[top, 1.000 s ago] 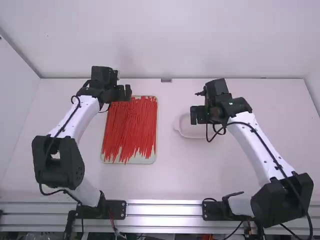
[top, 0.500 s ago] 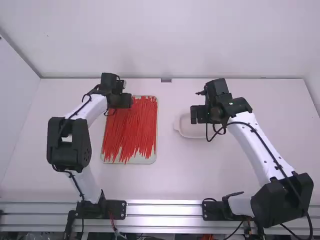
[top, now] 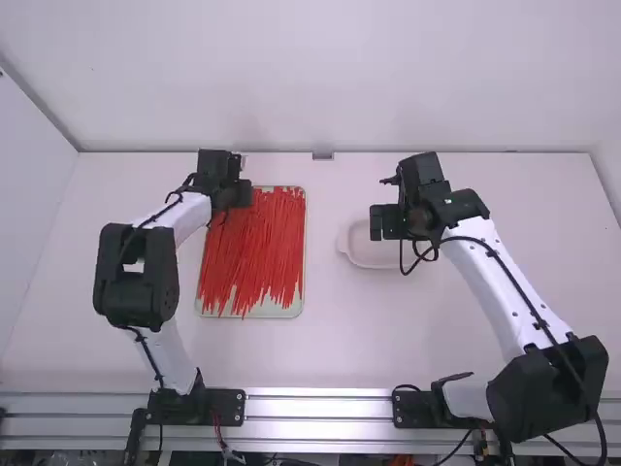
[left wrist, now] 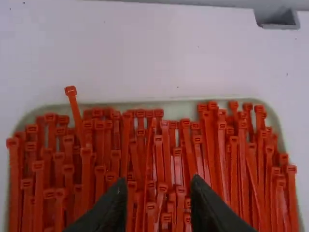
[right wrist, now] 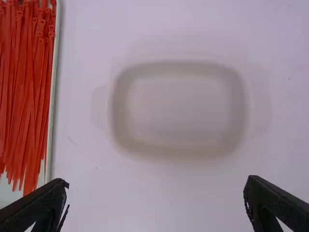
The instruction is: Fasten the cable tie
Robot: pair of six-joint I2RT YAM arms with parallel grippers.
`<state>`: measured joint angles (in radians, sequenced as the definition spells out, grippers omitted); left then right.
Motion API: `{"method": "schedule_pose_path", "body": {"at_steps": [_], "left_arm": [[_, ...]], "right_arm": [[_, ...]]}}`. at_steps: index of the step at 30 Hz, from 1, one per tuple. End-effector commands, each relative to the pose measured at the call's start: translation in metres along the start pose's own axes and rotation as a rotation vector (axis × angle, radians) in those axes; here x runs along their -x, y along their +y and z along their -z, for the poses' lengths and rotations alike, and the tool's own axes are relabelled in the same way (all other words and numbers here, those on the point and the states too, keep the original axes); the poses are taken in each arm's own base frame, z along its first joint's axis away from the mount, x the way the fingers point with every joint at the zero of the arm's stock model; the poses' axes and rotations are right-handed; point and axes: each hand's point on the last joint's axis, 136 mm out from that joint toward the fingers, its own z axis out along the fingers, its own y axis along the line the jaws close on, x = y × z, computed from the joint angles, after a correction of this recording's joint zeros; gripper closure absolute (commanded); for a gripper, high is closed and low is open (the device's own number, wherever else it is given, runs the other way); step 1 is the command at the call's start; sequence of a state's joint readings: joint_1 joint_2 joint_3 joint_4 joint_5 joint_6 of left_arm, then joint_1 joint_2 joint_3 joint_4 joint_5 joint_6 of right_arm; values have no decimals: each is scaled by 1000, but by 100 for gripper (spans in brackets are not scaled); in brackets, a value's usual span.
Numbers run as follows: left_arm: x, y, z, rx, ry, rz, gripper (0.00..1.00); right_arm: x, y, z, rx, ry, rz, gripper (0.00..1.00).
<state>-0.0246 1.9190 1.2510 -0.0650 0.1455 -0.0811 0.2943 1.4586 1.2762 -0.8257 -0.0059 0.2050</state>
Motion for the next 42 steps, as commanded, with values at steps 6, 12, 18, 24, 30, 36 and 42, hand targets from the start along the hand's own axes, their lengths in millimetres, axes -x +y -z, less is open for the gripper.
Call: {"method": "schedule_pose_path", "body": {"at_steps": [6, 12, 18, 24, 30, 36, 42], "left_arm": [[-12, -2, -9, -2, -8, -18, 62], [-24, -1, -8, 3, 51, -3, 63], [-33, 4, 0, 34, 144, 10, 73], [-36, 35, 12, 224, 199, -1, 71], [-32, 43, 12, 267, 186, -59, 68], [-24, 49, 12, 258, 152, -39, 65], [-25, 53, 10, 194, 147, -1, 67]], "right_arm": [[10, 2, 5, 2, -25, 1, 2], [10, 2, 5, 2, -22, -20, 2], [7, 2, 5, 0, -10, -24, 2], [5, 1, 5, -2, -6, -24, 2], [5, 1, 5, -1, -6, -21, 2], [4, 1, 5, -3, 0, -20, 2], [-1, 0, 1, -6, 12, -21, 2]]}}
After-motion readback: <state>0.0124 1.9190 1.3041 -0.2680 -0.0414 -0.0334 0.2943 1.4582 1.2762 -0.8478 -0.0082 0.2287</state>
